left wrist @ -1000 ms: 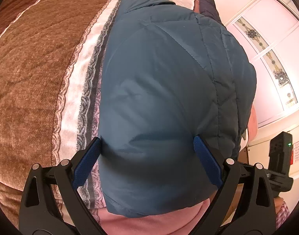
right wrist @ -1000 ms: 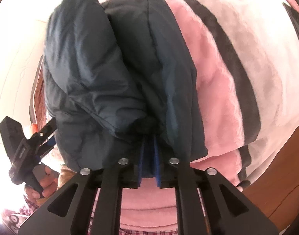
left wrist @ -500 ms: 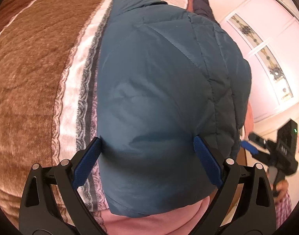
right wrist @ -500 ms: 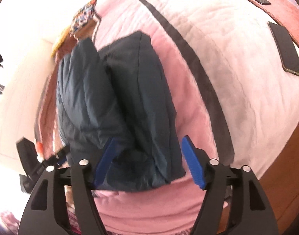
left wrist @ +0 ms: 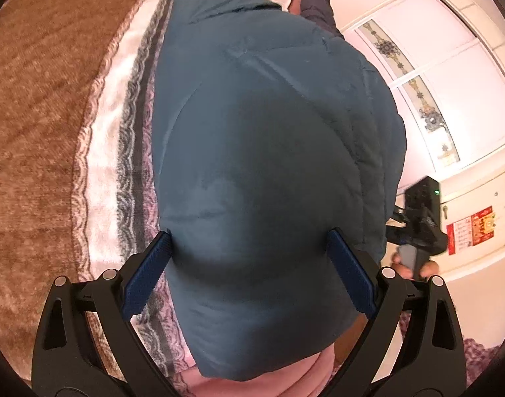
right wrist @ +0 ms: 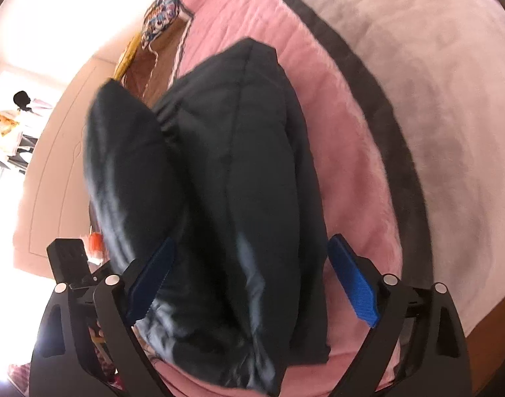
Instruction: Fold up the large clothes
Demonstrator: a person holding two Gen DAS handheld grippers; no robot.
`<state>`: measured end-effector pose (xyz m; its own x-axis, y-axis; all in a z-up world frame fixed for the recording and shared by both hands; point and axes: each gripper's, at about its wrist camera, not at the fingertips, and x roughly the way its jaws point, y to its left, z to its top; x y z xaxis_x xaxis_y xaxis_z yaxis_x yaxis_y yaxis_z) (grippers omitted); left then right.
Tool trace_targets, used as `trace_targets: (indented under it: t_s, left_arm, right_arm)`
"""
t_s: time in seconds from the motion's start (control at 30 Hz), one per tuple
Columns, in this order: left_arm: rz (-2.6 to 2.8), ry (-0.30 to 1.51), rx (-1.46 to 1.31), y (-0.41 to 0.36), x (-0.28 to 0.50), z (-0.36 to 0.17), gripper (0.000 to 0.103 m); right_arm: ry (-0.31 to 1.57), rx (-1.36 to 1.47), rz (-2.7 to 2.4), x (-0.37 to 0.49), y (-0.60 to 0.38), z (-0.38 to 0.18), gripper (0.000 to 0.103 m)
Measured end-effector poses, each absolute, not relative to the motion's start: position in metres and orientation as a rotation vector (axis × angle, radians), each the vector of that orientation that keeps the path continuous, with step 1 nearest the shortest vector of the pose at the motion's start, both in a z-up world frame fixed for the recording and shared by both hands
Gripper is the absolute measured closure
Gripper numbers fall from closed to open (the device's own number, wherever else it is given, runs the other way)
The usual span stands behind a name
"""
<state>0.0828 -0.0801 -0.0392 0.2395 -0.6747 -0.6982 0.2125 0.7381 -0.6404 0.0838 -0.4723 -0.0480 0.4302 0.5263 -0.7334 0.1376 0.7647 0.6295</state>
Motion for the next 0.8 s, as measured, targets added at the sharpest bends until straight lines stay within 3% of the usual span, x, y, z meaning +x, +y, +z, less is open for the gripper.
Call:
trace_targets:
  t_s: [0.27,0.33,0.4,0.43,0.47,0.5,0.6,0.8]
  left_arm:
    - [-0.683,1.197,-0.462,-0.088,0.095,-0.047,0.008]
    - [-0.689,1.19,-0.462,-0.091,0.095,-0.047,0.011]
    - [-0.695,1.161,-0.434,-0.096,0.09,-0.041,0.02]
    - [-0.699,1.143,-0.411,-0.098,0.089,-0.038,0.022]
    - [-0.701,1.12,-0.376,-0.102,0.087,-0.034,0.026]
    - [-0.703,1.103,-0.356,-0.104,0.085,-0.03,0.029]
    - [-0.707,1.058,-0.355,-0.1,0.086,-0.023,0.036]
    - [-0.655,0.957,-0.332,-0.072,0.109,0.001,0.039]
  right_arm:
    - [1.222,0.83,0.316,0.108,-0.471,-0.101,0.01]
    - [1.216,0.839,0.325,0.113,-0.463,-0.109,0.012]
    - [1.194,0.827,0.344,0.113,-0.459,-0.106,0.032]
    - [1.176,0.821,0.352,0.111,-0.458,-0.103,0.036]
    - [1.16,0.81,0.361,0.11,-0.457,-0.1,0.06]
    - [1.129,0.83,0.413,0.108,-0.454,-0.096,0.068]
    - [1.098,0.774,0.389,0.105,-0.444,-0.085,0.075]
    - [0.998,0.685,0.427,0.113,-0.407,-0.053,0.079]
